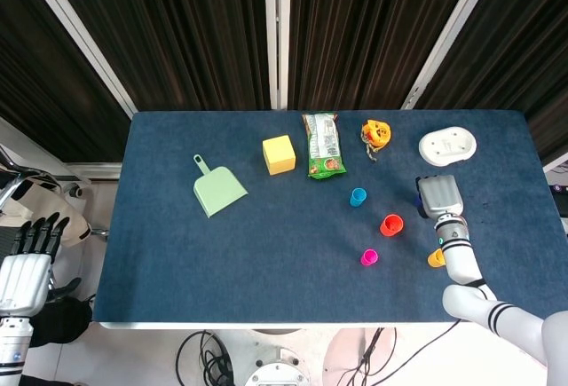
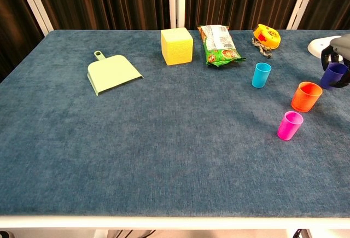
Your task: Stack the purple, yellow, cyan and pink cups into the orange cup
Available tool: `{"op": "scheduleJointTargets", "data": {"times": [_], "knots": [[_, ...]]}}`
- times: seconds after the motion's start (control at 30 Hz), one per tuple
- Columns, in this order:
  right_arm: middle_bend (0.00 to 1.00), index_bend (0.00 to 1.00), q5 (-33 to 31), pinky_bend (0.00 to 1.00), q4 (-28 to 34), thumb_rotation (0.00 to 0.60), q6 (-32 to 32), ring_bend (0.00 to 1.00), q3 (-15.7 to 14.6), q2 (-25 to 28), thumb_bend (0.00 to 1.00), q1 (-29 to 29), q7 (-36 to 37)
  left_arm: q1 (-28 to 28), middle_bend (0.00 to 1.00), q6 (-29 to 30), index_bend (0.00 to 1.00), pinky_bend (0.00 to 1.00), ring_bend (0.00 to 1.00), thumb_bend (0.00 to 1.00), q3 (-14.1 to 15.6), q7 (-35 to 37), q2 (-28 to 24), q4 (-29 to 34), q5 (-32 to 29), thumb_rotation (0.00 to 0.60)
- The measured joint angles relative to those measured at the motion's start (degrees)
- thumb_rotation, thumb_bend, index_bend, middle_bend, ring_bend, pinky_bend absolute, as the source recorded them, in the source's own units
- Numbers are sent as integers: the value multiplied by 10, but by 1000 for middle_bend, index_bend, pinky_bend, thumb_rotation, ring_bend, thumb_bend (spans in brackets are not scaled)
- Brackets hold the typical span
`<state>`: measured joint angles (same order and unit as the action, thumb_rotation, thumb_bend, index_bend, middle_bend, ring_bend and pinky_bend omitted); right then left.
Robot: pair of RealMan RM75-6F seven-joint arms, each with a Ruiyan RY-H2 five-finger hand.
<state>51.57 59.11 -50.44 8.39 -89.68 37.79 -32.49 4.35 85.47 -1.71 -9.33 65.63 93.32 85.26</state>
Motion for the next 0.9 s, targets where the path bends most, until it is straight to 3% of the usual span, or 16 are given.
{"op": "scheduleJointTargets", "data": {"times": [0.33,0.67,0.9], "knots": [[505,518,15,611,52,600,-25,468,15,30,226,-5,18,-1,0,1,29,0,0,58,-1,3,0,-1,-1,600],[508,519,43,611,258,600,-69,465,28,138,230,-17,21,1,0,0,29,0,0,58,-2,5,5,-6,-1,600],[511,519,51,611,366,600,-86,465,4,190,230,-27,-18,-3,0,2,29,0,0,58,0,15,6,-12,-2,600]]}}
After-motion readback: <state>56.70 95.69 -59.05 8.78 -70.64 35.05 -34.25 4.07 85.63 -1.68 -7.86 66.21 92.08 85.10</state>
